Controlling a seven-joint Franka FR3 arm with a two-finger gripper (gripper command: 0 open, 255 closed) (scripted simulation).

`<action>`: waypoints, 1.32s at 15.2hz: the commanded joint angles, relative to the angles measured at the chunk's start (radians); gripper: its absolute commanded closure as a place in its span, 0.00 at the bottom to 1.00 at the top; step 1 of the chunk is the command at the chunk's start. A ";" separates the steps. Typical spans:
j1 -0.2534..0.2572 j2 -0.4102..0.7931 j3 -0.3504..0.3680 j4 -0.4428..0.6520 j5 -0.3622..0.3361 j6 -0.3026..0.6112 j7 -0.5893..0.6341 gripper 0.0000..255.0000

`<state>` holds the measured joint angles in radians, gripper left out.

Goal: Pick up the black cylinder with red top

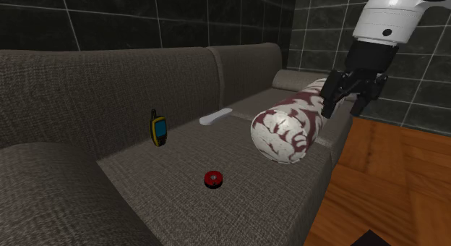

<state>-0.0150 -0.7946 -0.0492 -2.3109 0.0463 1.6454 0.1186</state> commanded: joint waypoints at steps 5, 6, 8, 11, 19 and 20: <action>0.026 0.061 0.080 -0.019 0.031 0.075 0.072 0.00; 0.032 0.079 0.100 -0.020 0.038 0.094 0.090 0.00; 0.043 0.119 0.139 -0.020 0.050 0.131 0.126 0.00; 0.058 0.187 0.198 -0.011 0.062 0.186 0.181 0.00; 0.085 0.412 0.349 0.066 0.051 0.317 0.337 0.00; 0.087 0.444 0.368 0.081 0.044 0.331 0.358 0.00</action>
<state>0.0726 -0.3832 0.3055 -2.2513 0.0984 1.9671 0.4612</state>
